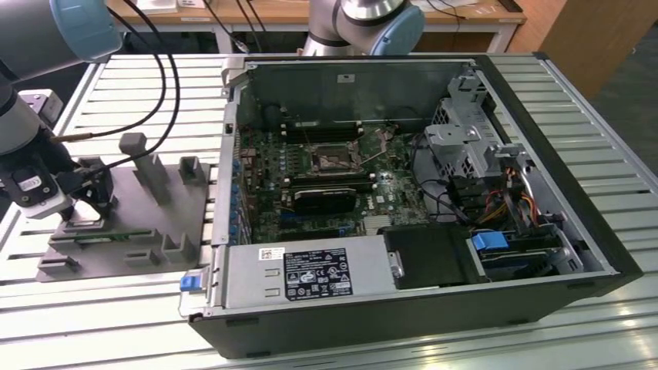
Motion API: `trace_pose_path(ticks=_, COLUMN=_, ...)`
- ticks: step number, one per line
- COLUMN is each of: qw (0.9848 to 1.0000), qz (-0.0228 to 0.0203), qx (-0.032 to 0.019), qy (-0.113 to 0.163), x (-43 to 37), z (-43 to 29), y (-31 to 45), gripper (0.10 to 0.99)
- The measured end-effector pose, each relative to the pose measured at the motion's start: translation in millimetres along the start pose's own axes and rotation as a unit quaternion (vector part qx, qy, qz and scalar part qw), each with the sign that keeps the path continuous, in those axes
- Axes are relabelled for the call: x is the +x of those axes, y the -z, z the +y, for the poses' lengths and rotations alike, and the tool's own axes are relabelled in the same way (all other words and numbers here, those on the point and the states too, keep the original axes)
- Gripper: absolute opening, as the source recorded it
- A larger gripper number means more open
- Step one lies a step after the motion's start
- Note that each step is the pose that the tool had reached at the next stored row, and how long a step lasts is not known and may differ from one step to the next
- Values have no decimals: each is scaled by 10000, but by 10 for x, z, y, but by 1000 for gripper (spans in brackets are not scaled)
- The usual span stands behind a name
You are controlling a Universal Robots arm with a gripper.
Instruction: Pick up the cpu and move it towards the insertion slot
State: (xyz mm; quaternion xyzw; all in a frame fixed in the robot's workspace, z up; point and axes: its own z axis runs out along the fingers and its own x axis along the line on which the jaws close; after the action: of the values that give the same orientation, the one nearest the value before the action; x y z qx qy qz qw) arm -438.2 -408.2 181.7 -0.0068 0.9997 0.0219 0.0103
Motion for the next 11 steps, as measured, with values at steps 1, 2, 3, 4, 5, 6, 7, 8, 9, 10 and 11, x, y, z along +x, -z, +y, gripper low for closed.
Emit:
trace_pose_path(ticks=1, qw=10000, qz=-2, qx=-1, qy=0, x=0, z=1, y=5, gripper=541)
trace_pose_path(ticks=2, qw=10000, qz=-1, qx=-1, qy=0, x=-1, z=1, y=15, gripper=541)
trace_pose_path(ticks=3, qw=10000, qz=-1, qx=0, qy=0, x=-1, z=2, y=29, gripper=541)
trace_pose_path(ticks=4, qw=10000, qz=0, qx=0, qy=0, x=-1, z=2, y=43, gripper=541)
trace_pose_path(ticks=5, qw=10000, qz=0, qx=0, qy=0, x=-1, z=2, y=52, gripper=541)
trace_pose_path(ticks=6, qw=10000, qz=0, qx=0, qy=0, x=-1, z=3, y=61, gripper=541)
trace_pose_path(ticks=7, qw=10000, qz=1, qx=0, qy=0, x=-1, z=3, y=73, gripper=541)
trace_pose_path(ticks=8, qw=10000, qz=0, qx=0, qy=0, x=-2, z=4, y=83, gripper=541)
trace_pose_path(ticks=9, qw=10000, qz=0, qx=0, qy=0, x=-2, z=4, y=92, gripper=541)
trace_pose_path(ticks=10, qw=10000, qz=0, qx=0, qy=0, x=-2, z=5, y=102, gripper=541)
trace_pose_path(ticks=11, qw=10000, qz=0, qx=0, qy=0, x=-3, z=5, y=115, gripper=541)
